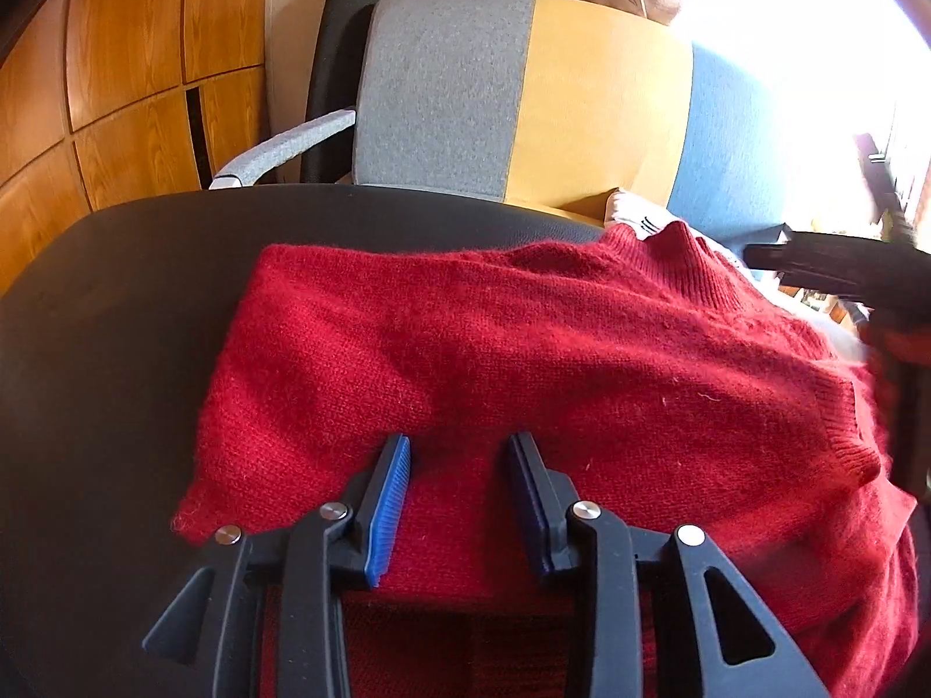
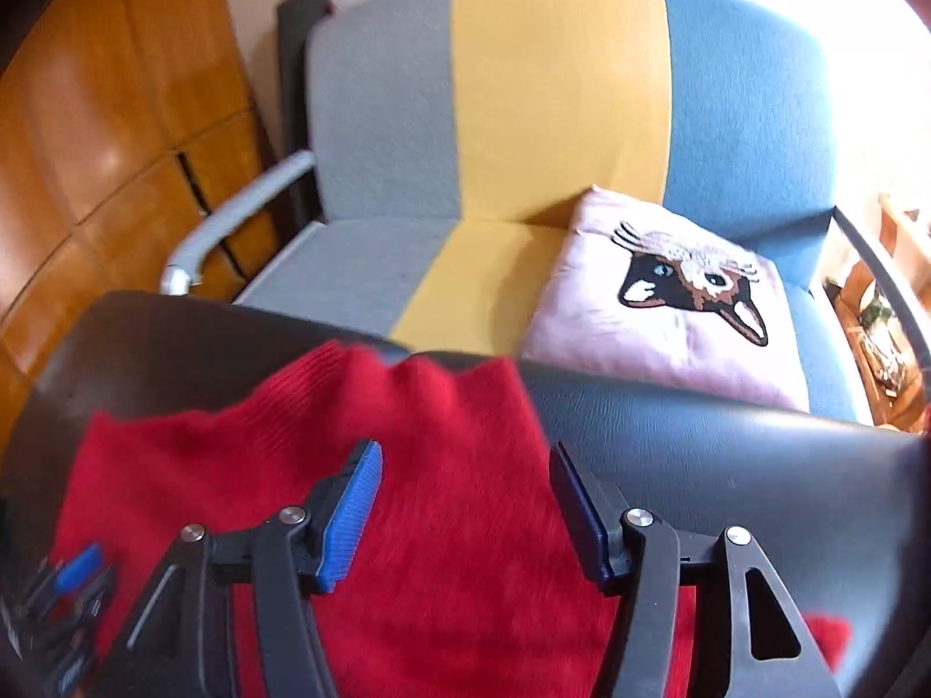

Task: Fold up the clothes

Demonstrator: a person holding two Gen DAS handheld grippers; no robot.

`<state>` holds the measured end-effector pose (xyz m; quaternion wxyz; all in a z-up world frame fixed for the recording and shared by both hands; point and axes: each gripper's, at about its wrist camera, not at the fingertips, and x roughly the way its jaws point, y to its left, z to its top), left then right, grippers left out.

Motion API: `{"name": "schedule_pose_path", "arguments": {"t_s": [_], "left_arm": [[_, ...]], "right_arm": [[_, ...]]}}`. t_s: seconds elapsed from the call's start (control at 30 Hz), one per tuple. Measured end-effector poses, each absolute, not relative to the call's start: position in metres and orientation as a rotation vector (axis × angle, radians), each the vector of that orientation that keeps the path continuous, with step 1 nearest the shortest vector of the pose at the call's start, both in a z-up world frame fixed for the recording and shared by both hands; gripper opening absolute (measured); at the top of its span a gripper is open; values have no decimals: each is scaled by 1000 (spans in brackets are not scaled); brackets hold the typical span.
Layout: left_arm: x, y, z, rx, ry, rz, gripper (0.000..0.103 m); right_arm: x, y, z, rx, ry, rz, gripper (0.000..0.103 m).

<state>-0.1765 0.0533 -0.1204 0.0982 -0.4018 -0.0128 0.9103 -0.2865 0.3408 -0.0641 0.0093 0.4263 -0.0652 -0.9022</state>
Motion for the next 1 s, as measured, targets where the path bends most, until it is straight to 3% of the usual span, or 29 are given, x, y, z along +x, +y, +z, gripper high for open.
{"name": "schedule_pose_path", "arguments": {"t_s": [0.23,0.27,0.33,0.37,0.6,0.77,0.87,1.0], "left_arm": [[-176,51,-123,-1171,-53,2702,36],[-176,51,-123,-1169,-57,2702,36],[-176,49,-123,-1166,-65,2702,36],[-175,48,-123,-1166,-69,2701,36],[-172,47,-122,-1167,-73,2701,36],[-171,47,-120,-1175,-75,2696,36],[-170,48,-118,-1182,-60,2698,36],[-169,49,-115,-1193,-41,2700,37]], "right_arm": [[-330,345,-87,1454,-155,-2744,61],[-331,343,-87,1450,-125,-2752,51],[-329,339,-84,1439,-137,-2731,19],[-327,338,-82,1440,-161,-2727,14],[-274,319,-37,1257,-209,-2703,14],[-187,292,6,1091,-135,-2632,14],[-130,274,4,1057,-12,-2582,14],[-92,262,-45,1205,90,-2532,14]]}}
